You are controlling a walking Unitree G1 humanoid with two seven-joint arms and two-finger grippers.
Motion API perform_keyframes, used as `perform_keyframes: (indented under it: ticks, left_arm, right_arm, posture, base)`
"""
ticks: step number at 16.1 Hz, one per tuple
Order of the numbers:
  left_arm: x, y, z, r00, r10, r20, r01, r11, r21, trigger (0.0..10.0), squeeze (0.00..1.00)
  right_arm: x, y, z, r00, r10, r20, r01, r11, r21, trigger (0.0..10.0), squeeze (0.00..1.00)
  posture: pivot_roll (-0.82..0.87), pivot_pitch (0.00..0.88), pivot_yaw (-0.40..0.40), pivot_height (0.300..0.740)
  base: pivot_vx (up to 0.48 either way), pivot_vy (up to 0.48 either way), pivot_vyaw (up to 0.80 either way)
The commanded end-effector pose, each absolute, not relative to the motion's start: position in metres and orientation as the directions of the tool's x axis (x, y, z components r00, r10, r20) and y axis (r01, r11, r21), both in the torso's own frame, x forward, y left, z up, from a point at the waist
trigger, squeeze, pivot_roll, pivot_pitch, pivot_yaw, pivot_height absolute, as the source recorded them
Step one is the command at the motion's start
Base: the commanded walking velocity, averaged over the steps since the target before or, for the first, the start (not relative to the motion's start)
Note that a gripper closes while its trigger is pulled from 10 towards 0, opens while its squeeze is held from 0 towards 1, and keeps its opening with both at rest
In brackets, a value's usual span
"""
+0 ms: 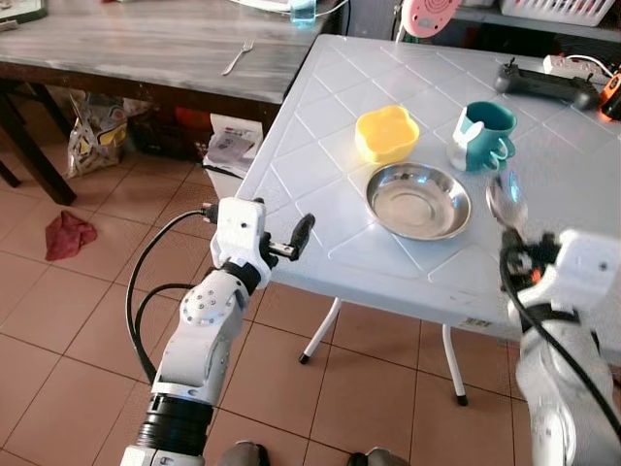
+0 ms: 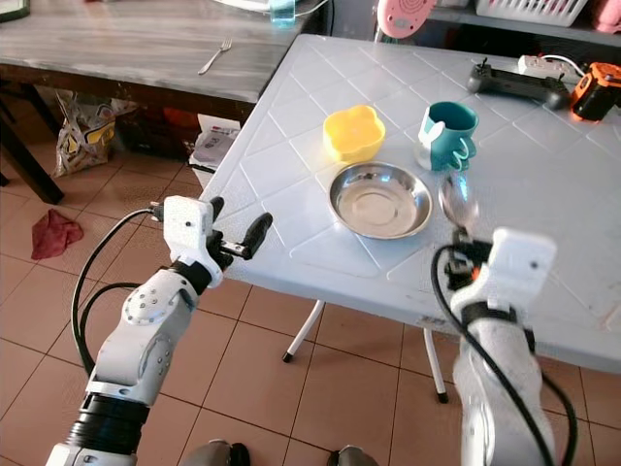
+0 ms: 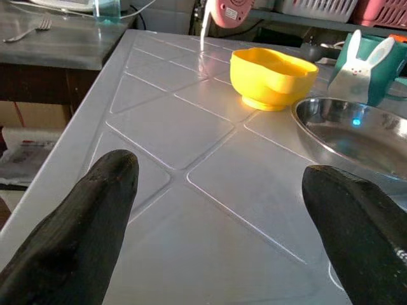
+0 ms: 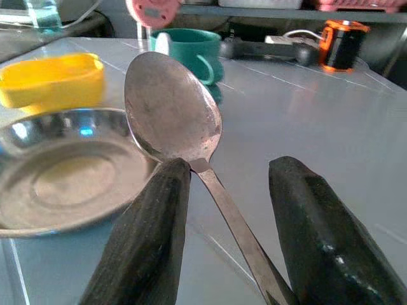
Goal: Setting the table
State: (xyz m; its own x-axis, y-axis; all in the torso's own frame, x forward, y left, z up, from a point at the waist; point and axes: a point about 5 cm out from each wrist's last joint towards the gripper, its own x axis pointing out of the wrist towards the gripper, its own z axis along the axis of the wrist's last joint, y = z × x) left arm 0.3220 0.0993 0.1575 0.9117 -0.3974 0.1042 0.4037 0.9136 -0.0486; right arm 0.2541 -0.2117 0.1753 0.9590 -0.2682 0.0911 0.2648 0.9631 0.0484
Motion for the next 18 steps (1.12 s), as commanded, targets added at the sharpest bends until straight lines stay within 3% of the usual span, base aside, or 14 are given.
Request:
perform_keyframes:
  ticks: [1, 6, 7, 8, 9, 13, 16, 18]
  left_arm:
    - [0.324, 0.101, 0.156, 0.922, -0.373, 0.101, 0.379, 0.924, -0.048, 10.0, 0.0]
    - [0.326, 0.095, 0.153, 0.915, -0.391, 0.094, 0.396, 0.918, -0.038, 10.0, 0.0]
    - [0.326, 0.095, 0.152, 0.914, -0.395, 0.091, 0.4, 0.916, -0.036, 10.0, 0.0]
    - [0.327, 0.094, 0.151, 0.913, -0.4, 0.084, 0.404, 0.914, -0.033, 10.0, 0.0]
    - [0.327, 0.094, 0.15, 0.91, -0.407, 0.075, 0.41, 0.912, -0.031, 10.0, 0.0]
    - [0.321, 0.092, 0.146, 0.899, -0.434, 0.055, 0.436, 0.9, -0.026, 10.0, 0.0]
    - [0.318, 0.095, 0.142, 0.901, -0.433, 0.027, 0.434, 0.9, -0.031, 10.0, 0.0]
    - [0.316, 0.096, 0.14, 0.898, -0.441, 0.013, 0.441, 0.897, -0.032, 10.0, 0.0]
  right_arm:
    - [0.248, -0.211, 0.185, 0.945, -0.29, 0.15, 0.282, 0.957, 0.071, 0.0, 0.0]
    - [0.257, -0.21, 0.184, 0.948, -0.28, 0.152, 0.273, 0.96, 0.07, 0.0, 0.0]
    - [0.263, -0.21, 0.184, 0.954, -0.264, 0.143, 0.253, 0.963, 0.092, 1.7, 0.0]
    - [0.272, -0.212, 0.184, 0.957, -0.256, 0.137, 0.24, 0.963, 0.125, 6.9, 0.0]
    - [0.285, -0.211, 0.183, 0.963, -0.242, 0.12, 0.226, 0.964, 0.137, 10.0, 0.0]
    - [0.329, -0.196, 0.196, 0.979, -0.166, 0.114, 0.143, 0.972, 0.185, 10.0, 0.0]
    - [0.342, -0.184, 0.197, 0.992, -0.115, 0.054, 0.096, 0.957, 0.273, 10.0, 0.0]
    - [0.349, -0.17, 0.195, 0.999, -0.041, 0.005, 0.039, 0.968, 0.247, 10.0, 0.0]
  posture:
    - [0.01, 0.128, -0.002, 0.714]
    - [0.01, 0.121, 0.009, 0.714]
    - [0.0, 0.122, 0.011, 0.714]
    - [0.0, 0.127, 0.013, 0.714]
    - [0.0, 0.129, 0.013, 0.714]
    - [0.03, 0.156, 0.003, 0.714]
    - [0.04, 0.163, -0.003, 0.714]
    - [0.04, 0.167, -0.005, 0.714]
  base:
    - [0.0, 0.0, 0.0]
    - [0.0, 0.0, 0.0]
    - [0.0, 0.0, 0.0]
    - [0.0, 0.0, 0.0]
    - [0.0, 0.0, 0.0]
    - [0.0, 0.0, 0.0]
    - [0.0, 0.0, 0.0]
    - [0.0, 0.0, 0.0]
